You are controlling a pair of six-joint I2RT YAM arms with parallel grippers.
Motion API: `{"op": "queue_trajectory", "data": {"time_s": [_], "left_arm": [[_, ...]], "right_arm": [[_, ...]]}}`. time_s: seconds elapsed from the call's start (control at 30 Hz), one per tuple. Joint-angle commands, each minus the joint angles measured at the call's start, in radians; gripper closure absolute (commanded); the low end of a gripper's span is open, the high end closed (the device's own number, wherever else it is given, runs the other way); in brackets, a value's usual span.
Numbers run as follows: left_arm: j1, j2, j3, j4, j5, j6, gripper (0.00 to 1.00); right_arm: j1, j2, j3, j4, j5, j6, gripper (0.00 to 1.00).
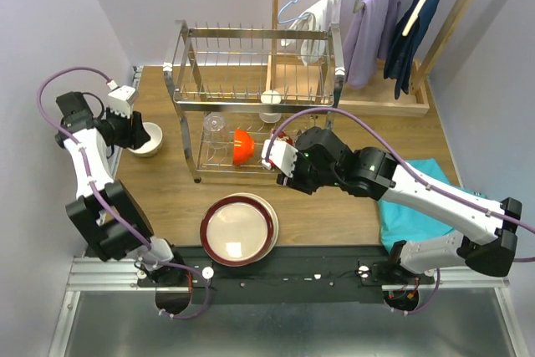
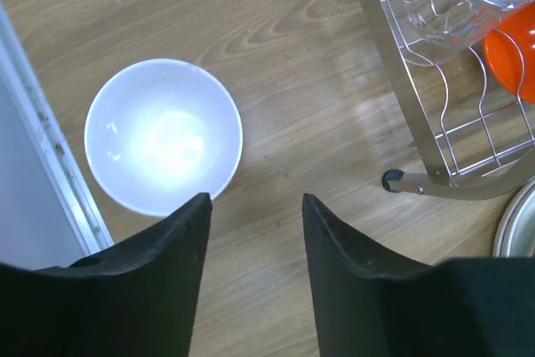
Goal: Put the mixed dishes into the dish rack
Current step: Grab a bowl with the left arm
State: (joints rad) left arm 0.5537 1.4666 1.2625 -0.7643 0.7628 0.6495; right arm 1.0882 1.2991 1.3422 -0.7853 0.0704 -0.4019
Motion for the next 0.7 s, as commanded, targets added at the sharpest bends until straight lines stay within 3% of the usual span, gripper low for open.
{"op": "queue_trajectory", "data": {"time_s": [0.0, 0.1, 0.23, 0.67], "left_arm": [[-0.031, 0.131, 0.121, -0.162, 0.041, 0.179, 0.45], [-0.044, 0.152, 0.095, -0.098, -0.055, 0.180, 0.43], [-0.081, 0.161, 0.072, -0.075, -0.138, 0.216, 0.41], [-0.139, 0.212, 0.002, 0.089, -0.336, 0.190, 0.41]], "right_arm": [[-0.028, 0.011, -0.035, 0.026, -0.001, 0.012, 0.52], [-0.060, 0.054, 0.035, 0.002, -0.030, 0.029, 0.52], [-0.073, 0.086, 0.089, -0.005, 0.049, -0.017, 0.50], [-0.151, 0.074, 0.069, 0.009, 0.118, -0.101, 0.47]]}}
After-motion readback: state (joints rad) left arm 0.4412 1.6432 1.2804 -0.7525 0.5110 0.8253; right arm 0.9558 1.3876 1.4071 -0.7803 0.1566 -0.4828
